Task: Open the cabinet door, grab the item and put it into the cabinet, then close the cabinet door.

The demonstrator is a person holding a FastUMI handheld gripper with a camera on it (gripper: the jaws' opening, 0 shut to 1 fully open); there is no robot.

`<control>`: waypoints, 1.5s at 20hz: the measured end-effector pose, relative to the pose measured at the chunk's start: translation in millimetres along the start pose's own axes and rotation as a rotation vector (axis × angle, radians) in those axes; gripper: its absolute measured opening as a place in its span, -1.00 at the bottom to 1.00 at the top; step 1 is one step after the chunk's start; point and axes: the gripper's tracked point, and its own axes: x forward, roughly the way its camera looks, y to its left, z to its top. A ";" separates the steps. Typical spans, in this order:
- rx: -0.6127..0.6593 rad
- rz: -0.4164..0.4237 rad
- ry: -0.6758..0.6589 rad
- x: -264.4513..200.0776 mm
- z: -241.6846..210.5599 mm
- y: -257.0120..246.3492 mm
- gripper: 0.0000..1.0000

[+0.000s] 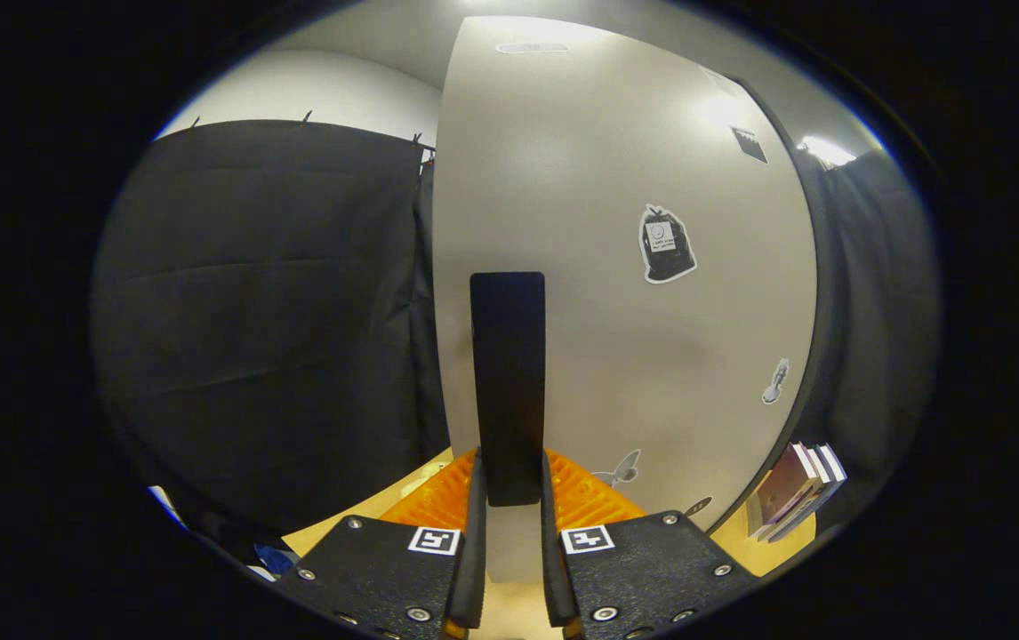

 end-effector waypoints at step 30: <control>0.146 -0.023 -0.017 -135.6 -36.2 -134.2 0.28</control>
